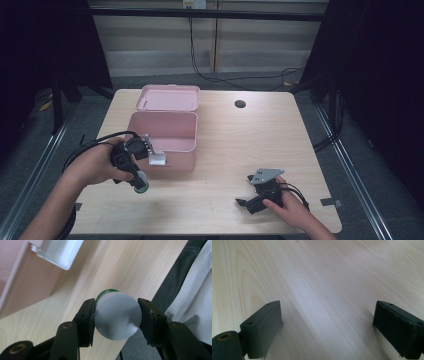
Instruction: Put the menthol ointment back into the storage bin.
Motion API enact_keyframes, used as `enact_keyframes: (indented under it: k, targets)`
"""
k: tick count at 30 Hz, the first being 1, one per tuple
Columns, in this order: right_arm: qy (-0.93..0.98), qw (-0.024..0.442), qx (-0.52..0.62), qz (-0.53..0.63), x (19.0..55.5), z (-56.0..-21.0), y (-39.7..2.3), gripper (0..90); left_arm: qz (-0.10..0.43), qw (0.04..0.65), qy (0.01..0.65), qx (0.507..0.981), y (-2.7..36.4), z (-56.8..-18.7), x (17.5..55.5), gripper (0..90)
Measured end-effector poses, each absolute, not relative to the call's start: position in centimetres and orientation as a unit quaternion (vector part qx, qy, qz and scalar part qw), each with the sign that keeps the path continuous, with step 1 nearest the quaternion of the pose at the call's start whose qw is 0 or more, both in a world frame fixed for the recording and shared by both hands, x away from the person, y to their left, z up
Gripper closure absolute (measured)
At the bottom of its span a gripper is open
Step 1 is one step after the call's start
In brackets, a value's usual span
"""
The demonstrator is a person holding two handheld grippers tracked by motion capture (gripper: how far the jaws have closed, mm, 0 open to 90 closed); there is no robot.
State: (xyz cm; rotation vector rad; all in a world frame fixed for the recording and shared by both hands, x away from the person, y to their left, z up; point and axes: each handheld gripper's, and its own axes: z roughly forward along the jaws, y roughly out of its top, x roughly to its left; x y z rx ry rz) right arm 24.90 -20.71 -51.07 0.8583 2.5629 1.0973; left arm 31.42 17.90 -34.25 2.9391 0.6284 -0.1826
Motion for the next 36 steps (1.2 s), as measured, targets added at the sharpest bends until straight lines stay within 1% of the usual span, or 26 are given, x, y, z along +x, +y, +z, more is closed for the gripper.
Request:
enact_keyframes:
  k: [10,14,18,24,36]
  targets:
    - [0.873,0.112,0.292,0.374,24.9,-51.1,-20.7,8.0,-0.061,0.064,0.213,0.973,17.7,-32.1,32.3,50.2]
    - [0.873,0.112,0.292,0.374,24.9,-51.1,-20.7,8.0,-0.056,0.061,0.209,0.974,17.4,-31.1,32.6,50.2]
    - [0.873,0.112,0.292,0.374,24.9,-51.1,-20.7,8.0,-0.05,0.065,0.217,0.973,17.2,-30.2,33.0,50.2]
    - [0.873,0.112,0.293,0.374,24.9,-51.1,-20.7,8.0,-0.048,0.066,0.215,0.973,16.8,-28.8,34.0,50.2]
    - [0.874,0.112,0.292,0.373,24.9,-51.0,-20.7,8.0,-0.034,0.08,0.232,0.969,15.2,-26.7,36.2,50.2]
